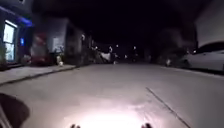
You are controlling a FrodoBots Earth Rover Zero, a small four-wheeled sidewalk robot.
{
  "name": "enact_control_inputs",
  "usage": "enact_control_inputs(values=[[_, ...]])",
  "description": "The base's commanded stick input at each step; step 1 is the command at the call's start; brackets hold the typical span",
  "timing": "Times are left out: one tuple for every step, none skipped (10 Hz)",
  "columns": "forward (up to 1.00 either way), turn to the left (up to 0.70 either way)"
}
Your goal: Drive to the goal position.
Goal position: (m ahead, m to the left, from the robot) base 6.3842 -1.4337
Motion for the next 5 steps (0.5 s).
enact_control_inputs(values=[[0.85,0.00],[0.85,0.00],[0.85,0.00],[0.85,0.00],[0.85,0.00]])
